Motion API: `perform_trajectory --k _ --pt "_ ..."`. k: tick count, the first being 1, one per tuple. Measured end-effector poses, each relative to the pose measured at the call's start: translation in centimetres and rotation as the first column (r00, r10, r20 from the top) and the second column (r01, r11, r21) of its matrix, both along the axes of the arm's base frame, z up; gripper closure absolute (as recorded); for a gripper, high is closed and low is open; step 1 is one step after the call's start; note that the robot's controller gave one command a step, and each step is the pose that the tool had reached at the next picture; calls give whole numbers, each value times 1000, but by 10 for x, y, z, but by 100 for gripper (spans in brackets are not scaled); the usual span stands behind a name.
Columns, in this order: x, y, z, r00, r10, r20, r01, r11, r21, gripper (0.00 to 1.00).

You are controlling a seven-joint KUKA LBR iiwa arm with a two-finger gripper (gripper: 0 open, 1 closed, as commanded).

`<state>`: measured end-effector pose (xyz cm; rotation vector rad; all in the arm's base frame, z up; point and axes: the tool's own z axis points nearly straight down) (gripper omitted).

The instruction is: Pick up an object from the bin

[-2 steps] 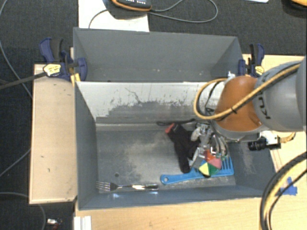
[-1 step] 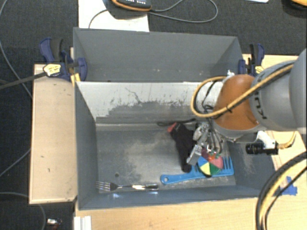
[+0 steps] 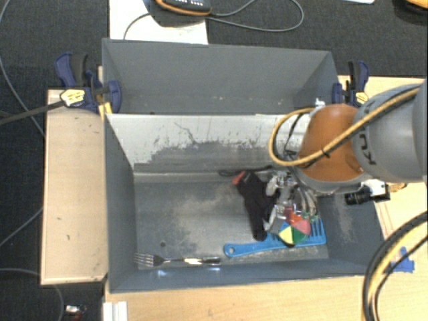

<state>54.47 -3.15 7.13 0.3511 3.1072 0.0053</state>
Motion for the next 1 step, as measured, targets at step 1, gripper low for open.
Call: perform_trajectory --k 1 --pt "-14 -12 -1 986 165 1 -165 986 -2 0"
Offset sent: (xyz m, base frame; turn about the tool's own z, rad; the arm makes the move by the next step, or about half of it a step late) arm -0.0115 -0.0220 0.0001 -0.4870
